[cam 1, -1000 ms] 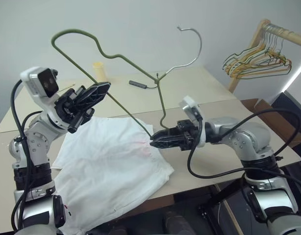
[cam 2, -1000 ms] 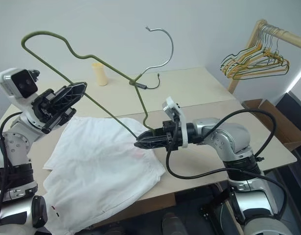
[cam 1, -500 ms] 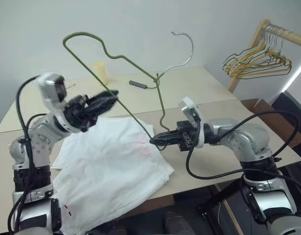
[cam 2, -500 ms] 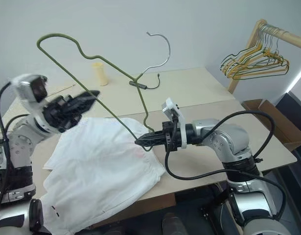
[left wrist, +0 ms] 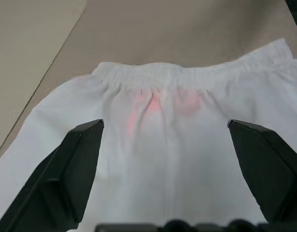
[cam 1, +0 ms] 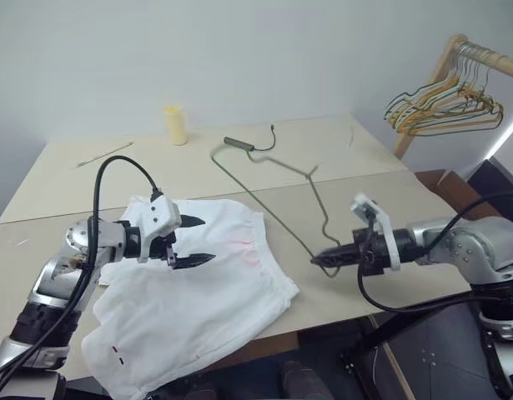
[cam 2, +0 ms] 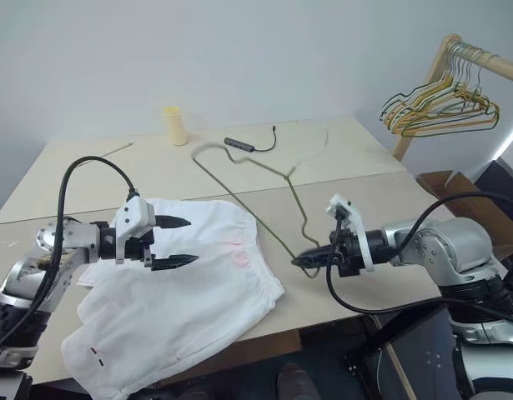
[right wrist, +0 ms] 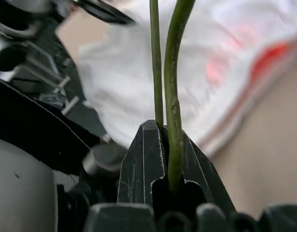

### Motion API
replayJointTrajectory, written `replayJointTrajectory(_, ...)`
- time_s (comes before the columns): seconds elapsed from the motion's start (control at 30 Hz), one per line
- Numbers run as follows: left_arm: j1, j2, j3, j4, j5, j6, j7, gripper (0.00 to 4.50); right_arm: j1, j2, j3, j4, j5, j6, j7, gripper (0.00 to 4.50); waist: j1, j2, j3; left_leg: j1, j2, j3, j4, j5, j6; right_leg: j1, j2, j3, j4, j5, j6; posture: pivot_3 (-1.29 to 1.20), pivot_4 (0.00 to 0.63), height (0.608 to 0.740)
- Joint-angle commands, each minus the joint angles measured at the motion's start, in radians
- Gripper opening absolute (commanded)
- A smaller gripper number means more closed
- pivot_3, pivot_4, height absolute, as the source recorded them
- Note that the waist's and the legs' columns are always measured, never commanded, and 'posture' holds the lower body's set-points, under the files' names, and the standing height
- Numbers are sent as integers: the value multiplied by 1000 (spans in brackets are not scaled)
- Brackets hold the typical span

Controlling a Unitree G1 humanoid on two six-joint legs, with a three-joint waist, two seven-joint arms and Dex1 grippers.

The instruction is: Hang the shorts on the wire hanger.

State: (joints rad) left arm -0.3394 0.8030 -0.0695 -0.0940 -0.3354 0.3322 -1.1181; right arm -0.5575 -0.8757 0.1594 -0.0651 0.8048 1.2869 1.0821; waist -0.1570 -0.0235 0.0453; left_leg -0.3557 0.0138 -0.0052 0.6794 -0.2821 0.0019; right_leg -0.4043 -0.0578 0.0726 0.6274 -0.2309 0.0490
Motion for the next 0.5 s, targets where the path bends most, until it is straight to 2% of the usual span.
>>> replayJointTrajectory(0.03, 8, -5, 15, -54, -18, -7, -7, 4477, -56, -38, 54, 104, -6, 49, 104, 0, 1, 0, 0, 0, 0, 0, 0, 0, 0, 0, 0, 0, 0, 0, 0, -142, 0, 740)
replayJointTrajectory(0.17, 56, 8, 11, -100, -9, -3, -17, 4477, -68, -147, 207, 294, -90, -55, 397, 0, 4, 0, 0, 0, 0, 1, 0, -1, 1, 0, 0, 1, -1, 0, 1, -132, 0, 740)
replayJointTrajectory(0.23, 76, 9, 16, -117, -6, 1, -9, 4477, -106, -160, 281, 381, -134, -57, 485, 0, 5, 0, 0, -1, 0, 2, 0, -1, 2, 0, -1, 1, -1, -1, 1, -115, 0, 740)
replayJointTrajectory(0.37, 121, 27, 16, -144, 8, 9, -3, 4477, -158, -168, 392, 459, -115, -39, 532, 0, 2, 0, 0, 0, 0, 2, 1, -1, 2, 0, 0, 1, 0, -1, 1, -111, 0, 740)
replayJointTrajectory(0.5, 141, 63, 16, -111, 55, -9, -3, 4477, -169, -132, 427, 505, -101, -16, 532, 0, 2, 0, 0, 1, 1, 2, 1, -1, 2, 0, 0, 1, 1, -1, 1, -102, 0, 740)
